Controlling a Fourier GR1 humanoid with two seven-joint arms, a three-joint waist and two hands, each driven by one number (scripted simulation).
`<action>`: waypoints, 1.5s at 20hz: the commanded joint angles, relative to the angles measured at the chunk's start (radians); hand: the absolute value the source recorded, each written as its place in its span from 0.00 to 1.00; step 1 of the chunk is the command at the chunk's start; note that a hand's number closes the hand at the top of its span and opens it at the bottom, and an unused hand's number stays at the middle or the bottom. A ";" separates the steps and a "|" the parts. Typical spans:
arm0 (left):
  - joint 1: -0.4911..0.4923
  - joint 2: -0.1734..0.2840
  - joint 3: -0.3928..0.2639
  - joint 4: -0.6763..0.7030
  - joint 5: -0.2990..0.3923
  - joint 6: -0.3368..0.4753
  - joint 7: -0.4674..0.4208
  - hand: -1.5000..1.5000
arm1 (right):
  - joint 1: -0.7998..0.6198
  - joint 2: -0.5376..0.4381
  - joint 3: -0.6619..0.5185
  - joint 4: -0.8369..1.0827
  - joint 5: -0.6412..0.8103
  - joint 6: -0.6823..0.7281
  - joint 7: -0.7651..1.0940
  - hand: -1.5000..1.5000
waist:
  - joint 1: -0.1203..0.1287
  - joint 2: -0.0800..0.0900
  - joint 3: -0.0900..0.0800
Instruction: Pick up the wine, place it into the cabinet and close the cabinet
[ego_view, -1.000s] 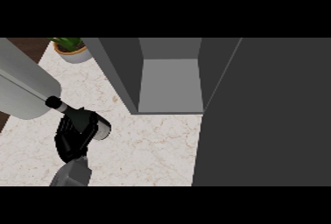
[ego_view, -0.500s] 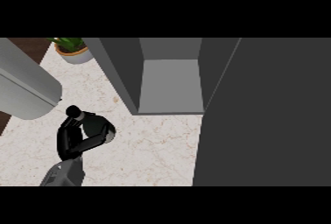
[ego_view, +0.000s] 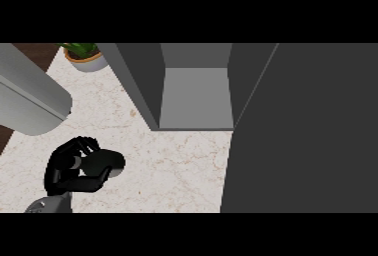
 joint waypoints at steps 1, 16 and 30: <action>0.071 0.006 -0.005 -0.166 -0.010 0.007 0.005 1.00 | 0.001 0.016 0.000 -0.058 -0.032 -0.016 0.028 0.00 | 0.005 0.001 -0.001; 0.073 -0.059 -0.144 -0.745 0.027 0.150 0.550 1.00 | -0.020 0.008 -0.025 -0.096 -0.067 -0.006 0.081 0.00 | -0.002 0.001 0.000; -0.053 -0.264 -0.349 -0.869 -0.148 0.329 0.793 1.00 | 0.036 0.056 0.069 -0.110 0.030 -0.018 0.055 0.00 | -0.005 0.002 -0.001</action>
